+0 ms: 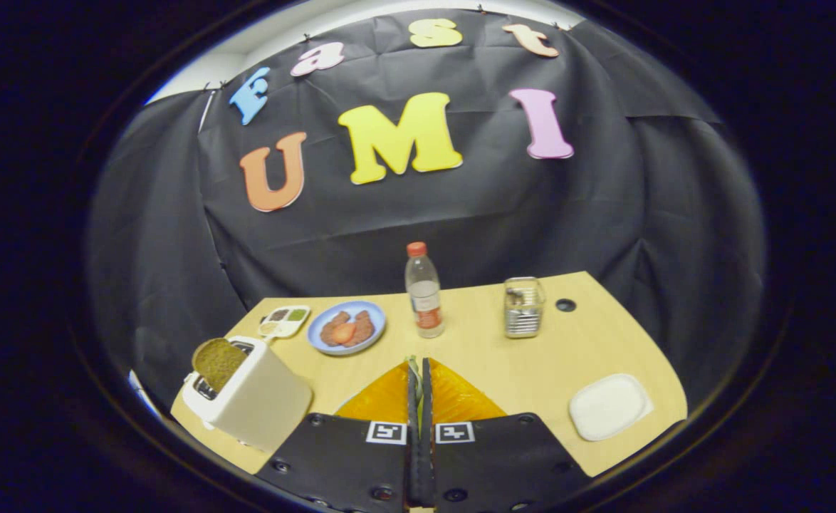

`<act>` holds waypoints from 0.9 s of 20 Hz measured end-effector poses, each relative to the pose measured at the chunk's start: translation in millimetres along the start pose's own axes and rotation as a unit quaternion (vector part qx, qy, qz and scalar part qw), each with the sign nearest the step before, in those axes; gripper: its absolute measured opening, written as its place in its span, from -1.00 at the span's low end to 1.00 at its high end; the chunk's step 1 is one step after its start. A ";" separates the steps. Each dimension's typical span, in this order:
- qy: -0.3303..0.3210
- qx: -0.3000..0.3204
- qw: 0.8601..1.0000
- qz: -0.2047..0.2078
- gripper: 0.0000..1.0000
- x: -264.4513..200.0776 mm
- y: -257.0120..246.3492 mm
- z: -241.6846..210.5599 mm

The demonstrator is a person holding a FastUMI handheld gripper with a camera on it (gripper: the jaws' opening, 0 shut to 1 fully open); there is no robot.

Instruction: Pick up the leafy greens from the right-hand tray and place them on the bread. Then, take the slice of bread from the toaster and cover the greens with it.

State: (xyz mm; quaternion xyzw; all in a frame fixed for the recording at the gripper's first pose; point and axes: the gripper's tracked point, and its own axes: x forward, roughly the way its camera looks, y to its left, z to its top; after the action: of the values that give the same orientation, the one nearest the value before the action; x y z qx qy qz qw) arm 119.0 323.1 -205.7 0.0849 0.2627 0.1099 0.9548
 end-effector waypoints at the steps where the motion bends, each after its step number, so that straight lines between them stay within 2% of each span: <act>1: 0.006 0.003 1.000 0.011 -0.99 6.1 18.3 -5.4; 5: 0.034 0.021 0.998 0.048 -0.99 27.7 73.9 -30.4; 9: 0.052 0.050 0.995 0.074 -0.99 44.4 98.9 -47.2; 13: 0.072 0.076 0.992 0.073 -1.00 60.1 88.1 -65.2; 18: 0.081 0.062 0.993 0.055 -0.99 67.1 54.7 -79.3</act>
State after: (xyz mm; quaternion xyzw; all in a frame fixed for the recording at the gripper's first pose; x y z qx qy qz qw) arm 125.0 401.1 -293.3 0.1493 0.3400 0.1525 0.9159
